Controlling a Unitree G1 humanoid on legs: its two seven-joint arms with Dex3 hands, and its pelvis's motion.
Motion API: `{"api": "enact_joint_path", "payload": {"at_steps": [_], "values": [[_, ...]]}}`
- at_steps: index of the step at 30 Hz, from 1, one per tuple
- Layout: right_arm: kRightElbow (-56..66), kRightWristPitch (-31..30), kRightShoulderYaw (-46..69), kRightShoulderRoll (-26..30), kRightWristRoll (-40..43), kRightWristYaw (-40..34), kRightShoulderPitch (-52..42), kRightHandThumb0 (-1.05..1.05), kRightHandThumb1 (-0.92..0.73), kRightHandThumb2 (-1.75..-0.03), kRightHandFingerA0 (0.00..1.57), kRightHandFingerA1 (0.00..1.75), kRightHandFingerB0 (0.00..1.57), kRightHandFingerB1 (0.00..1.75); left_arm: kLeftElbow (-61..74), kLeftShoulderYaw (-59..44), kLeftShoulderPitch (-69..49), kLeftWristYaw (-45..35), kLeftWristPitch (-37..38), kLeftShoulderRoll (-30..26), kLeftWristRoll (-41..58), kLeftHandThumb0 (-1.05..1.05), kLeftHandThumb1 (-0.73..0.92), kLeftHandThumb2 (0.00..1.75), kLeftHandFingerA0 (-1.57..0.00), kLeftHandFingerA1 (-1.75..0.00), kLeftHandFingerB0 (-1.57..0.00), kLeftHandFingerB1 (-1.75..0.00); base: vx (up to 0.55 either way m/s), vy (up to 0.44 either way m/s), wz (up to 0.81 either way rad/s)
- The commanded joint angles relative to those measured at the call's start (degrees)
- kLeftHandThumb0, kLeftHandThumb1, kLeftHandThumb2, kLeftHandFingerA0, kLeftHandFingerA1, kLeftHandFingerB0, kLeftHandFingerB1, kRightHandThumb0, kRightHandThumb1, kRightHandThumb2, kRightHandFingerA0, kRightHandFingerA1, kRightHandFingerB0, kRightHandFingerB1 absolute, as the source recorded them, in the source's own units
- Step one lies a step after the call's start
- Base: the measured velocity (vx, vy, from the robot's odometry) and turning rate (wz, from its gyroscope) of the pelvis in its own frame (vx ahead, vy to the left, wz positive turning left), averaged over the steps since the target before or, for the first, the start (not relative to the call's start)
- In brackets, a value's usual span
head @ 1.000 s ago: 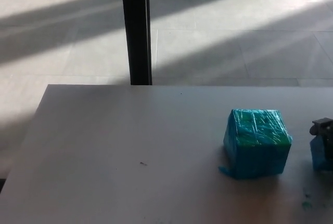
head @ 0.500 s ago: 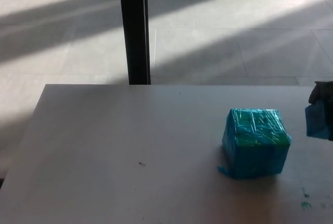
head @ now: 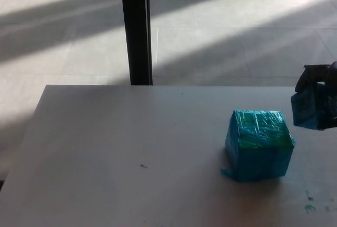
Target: The robot uses its right hand to pick up the small cube kept on the middle on the desk and place it on the bigger cube kept next to it
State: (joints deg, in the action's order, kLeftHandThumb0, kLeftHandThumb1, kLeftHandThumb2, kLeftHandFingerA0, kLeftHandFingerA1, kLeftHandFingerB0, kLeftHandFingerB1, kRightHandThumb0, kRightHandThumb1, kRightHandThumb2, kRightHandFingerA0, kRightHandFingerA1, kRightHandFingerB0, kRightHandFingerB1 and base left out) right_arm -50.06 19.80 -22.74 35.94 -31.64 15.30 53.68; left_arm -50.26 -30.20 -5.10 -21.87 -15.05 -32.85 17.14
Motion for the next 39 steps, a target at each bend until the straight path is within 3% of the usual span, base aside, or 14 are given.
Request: {"api": "enact_joint_path", "payload": {"at_steps": [1,4,7,10,15,18,20,23,24,26,30,33,34,39], "values": [[8.39,-4.01,2.96,-1.29,11.42,22.75,3.73,-0.2,-0.62,-0.93,0.79,1.46,0.81,1.29,0.46,-0.42,-1.25,0.65,-0.29,-0.49,0.33,-0.82,0.85,0.66,-0.32,-0.47,-0.25,-0.36,0.0,0.0,0.0],[10.2,-5.94,2.76,-1.46,10.85,23.95,3.78,-0.2,-0.65,-0.89,0.79,1.42,0.78,1.34,0.26,-0.46,-1.33,0.35,-0.09,-0.52,0.41,-0.81,0.85,0.65,-0.32,-0.47,-0.26,-0.36,0.0,0.0,0.0],[11.92,-7.48,2.14,-2.1,10.0,25.33,4.86,-0.13,-0.63,-1.03,0.78,1.63,0.74,1.4,-0.53,-1.13,-0.88,-0.03,-0.65,-0.54,1.22,-0.86,0.72,0.75,-0.31,-0.53,-0.24,-0.4,0.0,0.0,0.0],[12.67,-7.59,2.21,-2.42,9.98,25.93,5.48,-0.12,-0.61,-1.04,0.77,1.63,0.76,1.34,0.09,-1.28,-1.23,-0.09,-0.66,-0.38,1.4,-0.81,0.84,0.65,-0.31,-0.49,-0.26,-0.36,0.0,0.0,0.0],[14.87,-9.42,1.69,-3.27,8.93,27.42,5.86,-0.16,-0.67,-0.87,0.74,1.65,0.72,1.42,0.01,-0.56,-1.32,0.62,0.17,-0.53,0.35,-0.86,0.73,0.75,-0.33,-0.5,-0.25,-0.4,0.0,0.0,0.0],[15.0,-9.11,1.48,-3.81,8.85,28.1,6.02,-0.14,-0.65,-0.93,0.74,1.67,0.71,1.43,-0.5,-0.88,-0.95,0.58,-0.48,-0.64,0.76,-0.86,0.71,0.76,-0.33,-0.51,-0.24,-0.4,0.0,0.0,0.0],[14.91,-9.11,1.18,-4.23,8.29,28.08,6.24,-0.14,-0.64,-0.88,0.83,1.74,0.7,1.5,0.45,-0.94,-1.42,-0.03,-0.91,-0.65,1.03,-0.81,0.85,0.66,-0.32,-0.48,-0.25,-0.36,0.0,0.0,0.0],[14.64,-8.45,0.49,-4.89,6.85,27.29,6.41,-0.19,-0.61,-0.96,0.84,1.6,0.8,1.34,0.28,-1.06,-1.33,0.06,-0.78,-0.56,1.11,-0.85,0.72,0.76,-0.33,-0.51,-0.23,-0.4,0.0,0.0,0.0],[14.76,-8.39,0.3,-5.03,6.35,27.14,6.33,-0.17,-0.61,-0.95,0.78,1.62,0.77,1.34,0.58,-1.08,-1.44,0.09,-0.87,-0.5,1.11,-0.81,0.85,0.66,-0.33,-0.48,-0.26,-0.36,0.0,0.0,0.0],[14.86,-7.56,-0.54,-5.08,4.85,26.52,6.3,-0.18,-0.62,-0.84,0.76,1.63,0.76,1.26,1.07,-0.92,-1.54,0.49,-1.06,-0.4,0.84,-0.82,0.84,0.62,-0.36,-0.49,-0.27,-0.35,0.0,0.0,0.0],[12.99,-5.39,-2.85,-5.54,1.81,23.14,5.96,-0.16,-0.62,-0.83,0.83,1.72,0.68,1.46,0.68,-0.45,-1.43,0.75,0.12,-0.39,0.11,-0.81,0.85,0.66,-0.39,-0.51,-0.27,-0.37,0.0,0.0,0.0],[11.92,-6.17,-3.55,-5.92,1.11,22.66,5.72,-0.19,-0.61,-0.93,0.73,1.71,0.71,1.49,0.83,-0.67,-1.44,0.33,-0.7,-0.62,0.51,-0.81,0.84,0.65,-0.38,-0.48,-0.27,-0.36,0.0,0.0,0.0],[11.33,-6.42,-3.85,-6.13,0.77,22.56,5.7,-0.19,-0.64,-0.9,0.72,1.68,0.71,1.44,1.16,-0.92,-1.55,0.3,-1.12,-0.58,0.84,-0.86,0.72,0.77,-0.32,-0.51,-0.23,-0.4,0.0,0.0,0.0],[8.33,-5.92,-5.0,-7.17,-0.52,20.59,5.42,-0.18,-0.64,-0.92,0.73,1.66,0.71,1.44,0.1,-0.66,-1.12,0.13,-0.08,-0.62,0.4,-0.83,0.84,0.63,-0.36,-0.49,-0.27,-0.36,0.0,0.0,0.0]]}}
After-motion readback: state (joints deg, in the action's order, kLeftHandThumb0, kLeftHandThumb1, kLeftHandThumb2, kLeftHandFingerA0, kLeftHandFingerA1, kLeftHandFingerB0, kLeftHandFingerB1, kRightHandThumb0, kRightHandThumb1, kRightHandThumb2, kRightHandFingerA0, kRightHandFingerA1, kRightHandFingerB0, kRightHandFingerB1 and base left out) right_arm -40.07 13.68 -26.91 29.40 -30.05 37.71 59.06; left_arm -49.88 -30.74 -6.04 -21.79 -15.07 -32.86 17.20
